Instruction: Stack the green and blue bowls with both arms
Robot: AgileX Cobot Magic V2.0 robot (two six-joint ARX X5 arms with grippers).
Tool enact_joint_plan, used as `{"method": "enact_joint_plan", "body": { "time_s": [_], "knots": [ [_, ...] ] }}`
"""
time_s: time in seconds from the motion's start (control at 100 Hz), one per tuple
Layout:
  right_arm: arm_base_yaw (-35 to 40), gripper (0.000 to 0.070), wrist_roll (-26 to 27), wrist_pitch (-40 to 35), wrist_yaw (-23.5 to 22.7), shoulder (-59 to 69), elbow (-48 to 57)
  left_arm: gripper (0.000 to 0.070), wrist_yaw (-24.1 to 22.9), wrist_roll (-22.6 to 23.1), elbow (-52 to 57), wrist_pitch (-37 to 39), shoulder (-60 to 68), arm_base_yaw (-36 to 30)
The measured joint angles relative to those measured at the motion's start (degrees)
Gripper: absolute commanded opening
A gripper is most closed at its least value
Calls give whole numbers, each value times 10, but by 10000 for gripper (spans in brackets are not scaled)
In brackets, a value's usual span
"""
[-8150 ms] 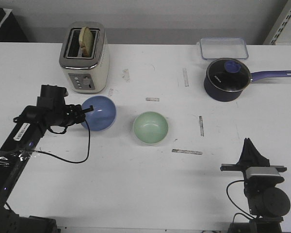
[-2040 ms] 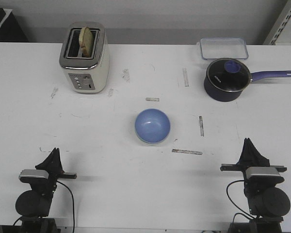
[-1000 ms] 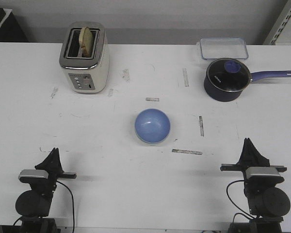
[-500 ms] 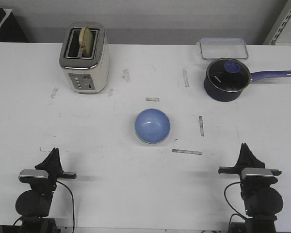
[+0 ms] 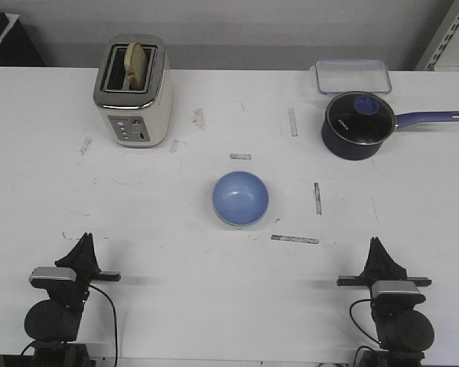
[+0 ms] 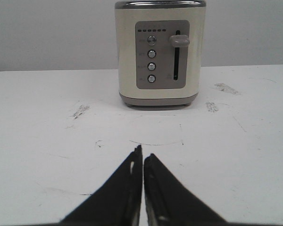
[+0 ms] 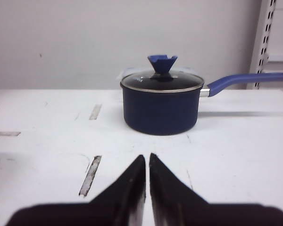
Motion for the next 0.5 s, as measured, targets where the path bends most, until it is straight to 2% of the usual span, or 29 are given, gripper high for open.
{"method": "enact_joint_plan", "body": {
  "time_s": [0.5],
  "knots": [
    [5, 5, 0, 0, 1, 0, -7, 2, 0, 0, 0, 0, 0, 0]
  ]
}}
